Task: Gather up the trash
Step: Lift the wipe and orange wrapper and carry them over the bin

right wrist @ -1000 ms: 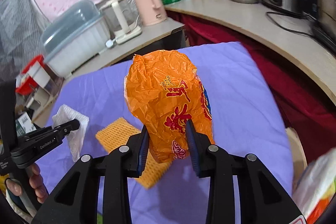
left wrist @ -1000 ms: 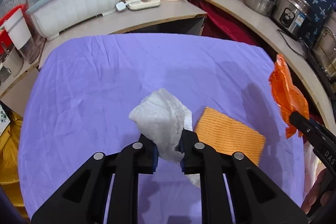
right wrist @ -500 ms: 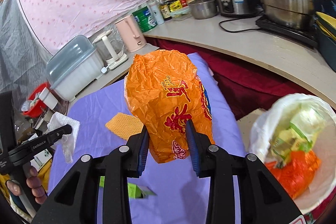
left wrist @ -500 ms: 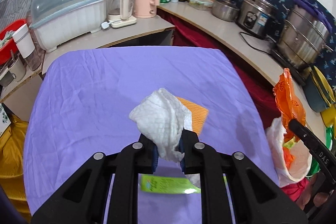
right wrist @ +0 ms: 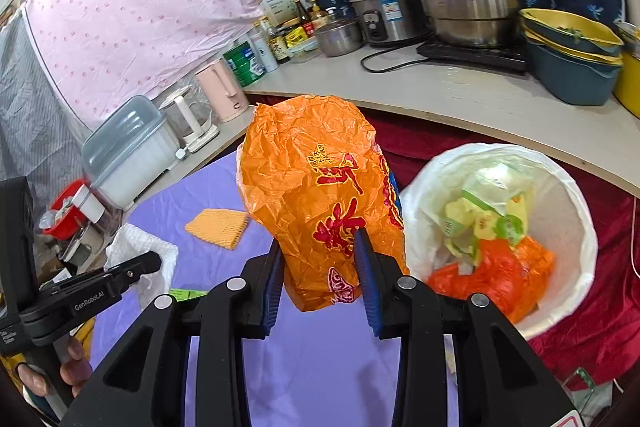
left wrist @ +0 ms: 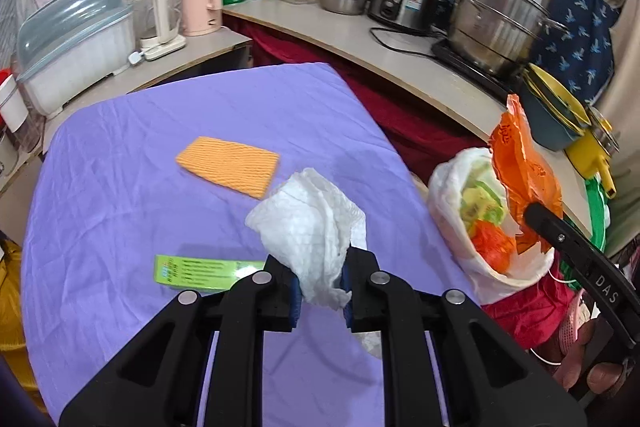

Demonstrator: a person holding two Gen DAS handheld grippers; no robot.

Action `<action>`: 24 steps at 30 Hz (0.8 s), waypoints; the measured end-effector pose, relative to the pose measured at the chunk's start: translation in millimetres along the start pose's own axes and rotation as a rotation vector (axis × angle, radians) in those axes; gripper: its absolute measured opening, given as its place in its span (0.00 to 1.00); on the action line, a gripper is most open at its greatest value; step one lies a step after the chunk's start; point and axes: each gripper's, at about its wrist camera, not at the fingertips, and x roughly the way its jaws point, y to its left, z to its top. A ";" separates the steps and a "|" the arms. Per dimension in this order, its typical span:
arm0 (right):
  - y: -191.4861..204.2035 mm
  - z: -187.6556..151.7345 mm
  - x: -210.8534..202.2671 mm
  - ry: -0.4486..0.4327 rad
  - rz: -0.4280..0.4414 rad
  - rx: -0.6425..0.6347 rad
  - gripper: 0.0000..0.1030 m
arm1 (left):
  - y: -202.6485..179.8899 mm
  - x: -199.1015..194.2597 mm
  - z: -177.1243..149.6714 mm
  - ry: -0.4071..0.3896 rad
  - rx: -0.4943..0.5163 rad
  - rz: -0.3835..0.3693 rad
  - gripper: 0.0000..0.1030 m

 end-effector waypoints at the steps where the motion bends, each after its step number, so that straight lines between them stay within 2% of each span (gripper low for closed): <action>1: -6.3 -2.6 -5.8 -0.006 -0.007 0.009 0.31 | -6.1 -0.8 -2.9 0.002 0.010 -0.007 0.14; 13: -70.2 -21.9 -47.9 -0.047 -0.090 0.091 0.32 | -80.2 0.2 -20.2 0.018 0.107 -0.085 0.14; 24: -119.2 -35.8 -57.8 -0.050 -0.147 0.170 0.32 | -144.5 19.6 -23.4 0.047 0.191 -0.147 0.14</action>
